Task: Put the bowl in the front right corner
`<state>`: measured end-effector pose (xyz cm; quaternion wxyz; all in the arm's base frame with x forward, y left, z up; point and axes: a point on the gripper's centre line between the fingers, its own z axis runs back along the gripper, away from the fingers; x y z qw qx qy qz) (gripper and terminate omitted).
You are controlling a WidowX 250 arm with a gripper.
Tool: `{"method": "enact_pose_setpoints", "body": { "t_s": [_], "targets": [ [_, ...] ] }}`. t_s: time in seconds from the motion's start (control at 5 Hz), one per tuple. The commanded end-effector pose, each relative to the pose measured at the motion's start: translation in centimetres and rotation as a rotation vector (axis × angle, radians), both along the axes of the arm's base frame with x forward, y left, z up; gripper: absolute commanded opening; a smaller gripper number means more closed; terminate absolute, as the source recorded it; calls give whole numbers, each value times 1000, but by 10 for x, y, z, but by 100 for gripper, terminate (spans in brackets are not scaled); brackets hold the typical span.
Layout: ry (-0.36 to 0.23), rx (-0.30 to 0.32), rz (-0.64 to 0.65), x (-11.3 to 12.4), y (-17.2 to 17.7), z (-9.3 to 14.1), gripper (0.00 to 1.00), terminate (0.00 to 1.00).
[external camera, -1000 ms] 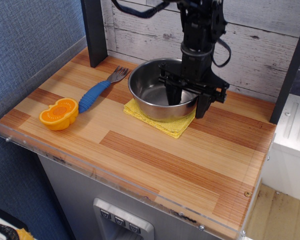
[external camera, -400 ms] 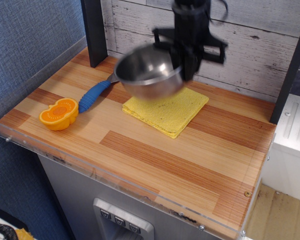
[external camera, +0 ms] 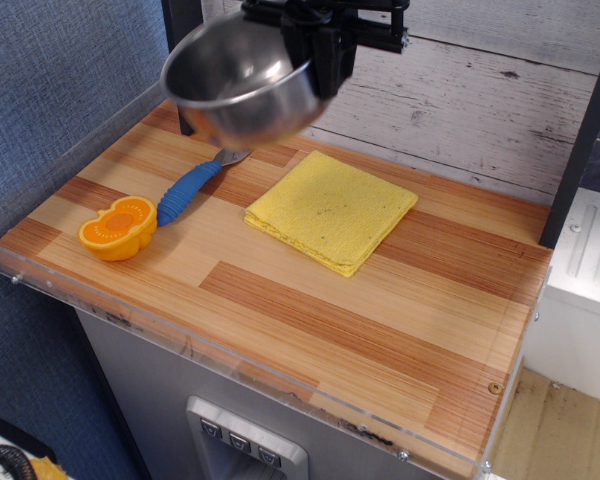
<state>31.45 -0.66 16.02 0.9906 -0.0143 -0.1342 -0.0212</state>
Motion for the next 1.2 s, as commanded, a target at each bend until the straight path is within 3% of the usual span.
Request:
{"method": "enact_pose_setpoints", "body": {
  "t_s": [0.0, 0.2, 0.6, 1.0],
  "targets": [
    [-8, 5, -139, -59, -43, -2, 0, 0],
    [33, 47, -177, -70, -59, -29, 0, 0],
    [75, 96, -270, -59, -86, -68, 0, 0],
    [38, 84, -391, -52, -116, -81, 0, 0]
  ]
}}
